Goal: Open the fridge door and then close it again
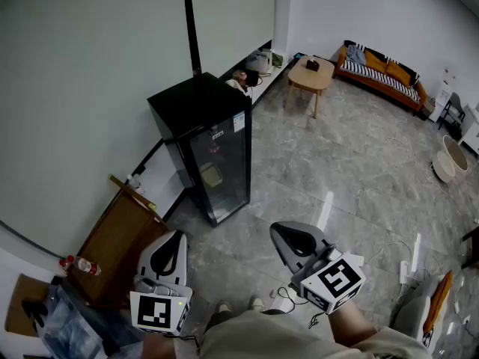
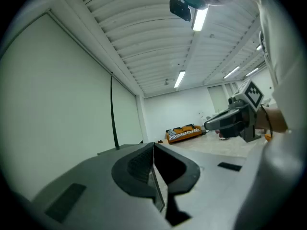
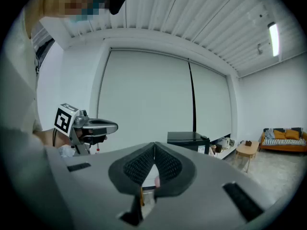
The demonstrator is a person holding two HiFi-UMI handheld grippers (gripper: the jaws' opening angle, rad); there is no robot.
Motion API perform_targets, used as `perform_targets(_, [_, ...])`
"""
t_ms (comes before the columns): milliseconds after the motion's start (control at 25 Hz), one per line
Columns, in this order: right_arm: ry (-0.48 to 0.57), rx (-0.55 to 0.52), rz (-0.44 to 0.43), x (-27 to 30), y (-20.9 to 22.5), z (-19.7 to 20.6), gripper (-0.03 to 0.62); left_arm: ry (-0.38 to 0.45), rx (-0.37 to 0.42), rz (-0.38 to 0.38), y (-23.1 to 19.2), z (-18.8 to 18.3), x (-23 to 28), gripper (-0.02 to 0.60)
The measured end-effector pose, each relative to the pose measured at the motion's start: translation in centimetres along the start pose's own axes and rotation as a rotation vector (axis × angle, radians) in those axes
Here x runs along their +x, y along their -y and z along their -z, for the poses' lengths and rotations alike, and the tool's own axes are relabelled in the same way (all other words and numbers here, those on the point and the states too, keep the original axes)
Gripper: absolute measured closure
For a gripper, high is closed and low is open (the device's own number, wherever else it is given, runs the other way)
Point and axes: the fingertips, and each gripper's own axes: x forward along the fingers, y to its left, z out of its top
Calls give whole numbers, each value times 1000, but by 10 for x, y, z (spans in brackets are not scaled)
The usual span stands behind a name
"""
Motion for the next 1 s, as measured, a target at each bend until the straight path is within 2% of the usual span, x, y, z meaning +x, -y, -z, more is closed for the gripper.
perform_targets(400, [27, 57, 14, -12, 21, 8, 597, -9, 8, -26, 14, 1, 8, 574])
perform_targets(680, [83, 116, 48, -27, 44, 10, 597, -24, 25, -32, 31, 2, 16, 574])
perform_targets(1000, [36, 103, 18, -34, 47, 28, 597, -35, 31, -34, 44, 2, 21, 574])
